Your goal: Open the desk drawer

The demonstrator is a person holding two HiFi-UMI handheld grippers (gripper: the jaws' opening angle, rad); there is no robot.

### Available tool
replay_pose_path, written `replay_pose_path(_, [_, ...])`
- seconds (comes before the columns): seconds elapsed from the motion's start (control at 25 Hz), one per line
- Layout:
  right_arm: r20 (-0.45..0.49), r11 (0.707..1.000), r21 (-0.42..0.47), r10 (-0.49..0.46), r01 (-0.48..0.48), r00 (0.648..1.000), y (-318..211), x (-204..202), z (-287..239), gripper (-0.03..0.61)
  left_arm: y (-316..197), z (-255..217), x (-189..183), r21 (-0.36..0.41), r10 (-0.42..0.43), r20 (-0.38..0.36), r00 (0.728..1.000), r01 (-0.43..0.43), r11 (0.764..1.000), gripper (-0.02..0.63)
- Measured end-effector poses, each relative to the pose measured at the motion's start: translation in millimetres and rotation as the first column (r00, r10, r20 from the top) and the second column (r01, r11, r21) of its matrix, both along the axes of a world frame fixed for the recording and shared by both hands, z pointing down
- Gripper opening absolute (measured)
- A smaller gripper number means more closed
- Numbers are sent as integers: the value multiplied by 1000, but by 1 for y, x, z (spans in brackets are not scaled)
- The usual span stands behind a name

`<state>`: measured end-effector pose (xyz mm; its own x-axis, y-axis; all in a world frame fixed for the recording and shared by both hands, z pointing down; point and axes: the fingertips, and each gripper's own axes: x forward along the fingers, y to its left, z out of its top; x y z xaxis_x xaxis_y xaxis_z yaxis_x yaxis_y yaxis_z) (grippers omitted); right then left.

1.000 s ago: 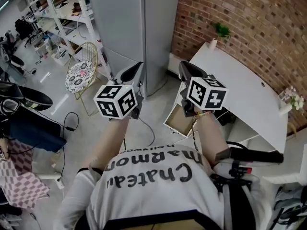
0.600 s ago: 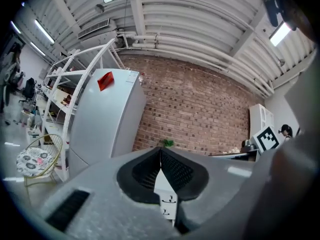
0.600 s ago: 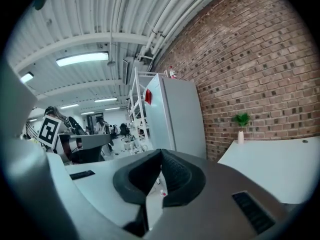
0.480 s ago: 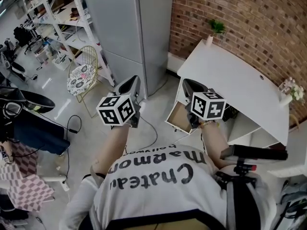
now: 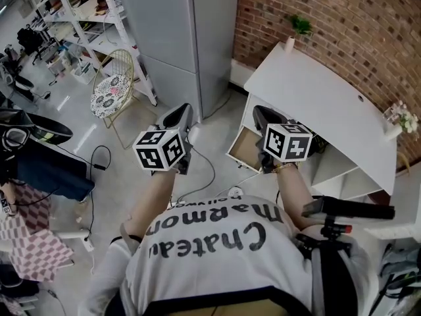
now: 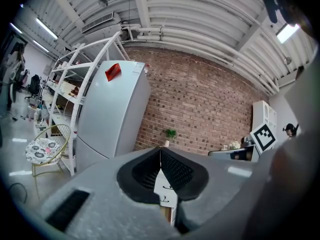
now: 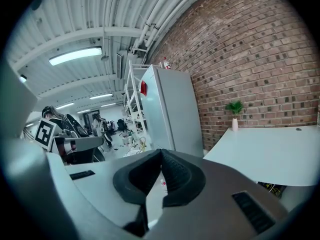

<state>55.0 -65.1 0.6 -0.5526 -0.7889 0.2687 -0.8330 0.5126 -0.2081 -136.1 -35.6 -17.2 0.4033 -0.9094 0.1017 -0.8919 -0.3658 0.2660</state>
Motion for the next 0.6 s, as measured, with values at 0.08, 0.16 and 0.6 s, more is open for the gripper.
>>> replay_pose_path(0.08, [-8,1000,8,3,-3,1000,1,-1,0,14,2,1,-2,-2,-3,-2,1000,3,1000,15])
replay_pose_path(0.16, [-22,1000,18,14,-13,1000,0,-2,-1,14,3,0,-4,-3,-4,-1,1000,4,1000,15])
replay_pose_path(0.6, [-31,998,39,41,-40,999,3,-2,1,14,8,8,-16,-5,-21,-15,1000,21,1000,15])
